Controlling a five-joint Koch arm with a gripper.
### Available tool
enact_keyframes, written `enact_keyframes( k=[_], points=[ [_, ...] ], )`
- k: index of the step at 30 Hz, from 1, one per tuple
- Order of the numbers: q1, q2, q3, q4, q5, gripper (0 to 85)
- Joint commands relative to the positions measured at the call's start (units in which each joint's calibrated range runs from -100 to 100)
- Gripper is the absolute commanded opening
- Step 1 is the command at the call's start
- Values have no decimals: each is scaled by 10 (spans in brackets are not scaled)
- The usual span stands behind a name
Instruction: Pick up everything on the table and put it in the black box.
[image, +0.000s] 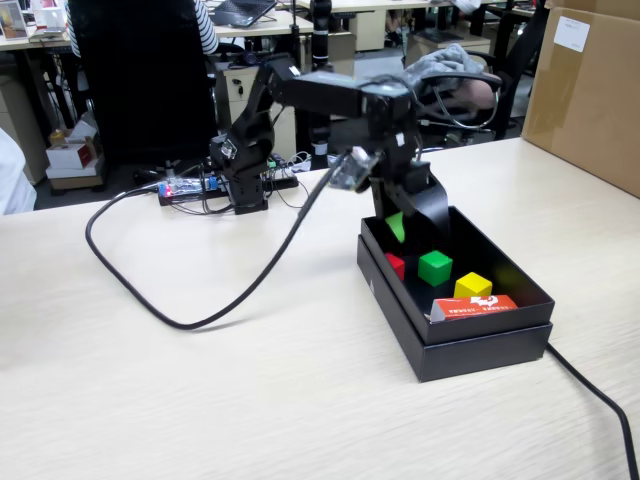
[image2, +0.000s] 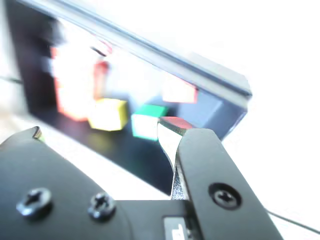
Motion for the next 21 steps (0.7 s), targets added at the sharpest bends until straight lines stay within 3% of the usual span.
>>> enact_keyframes(
  k=[1, 8, 21],
  points=[
    [-30, -220, -50, 17, -5, 467],
    [-103, -526, -398, 163, -6, 467],
    [-134, -827, -829, 332, -6, 471]
  ],
)
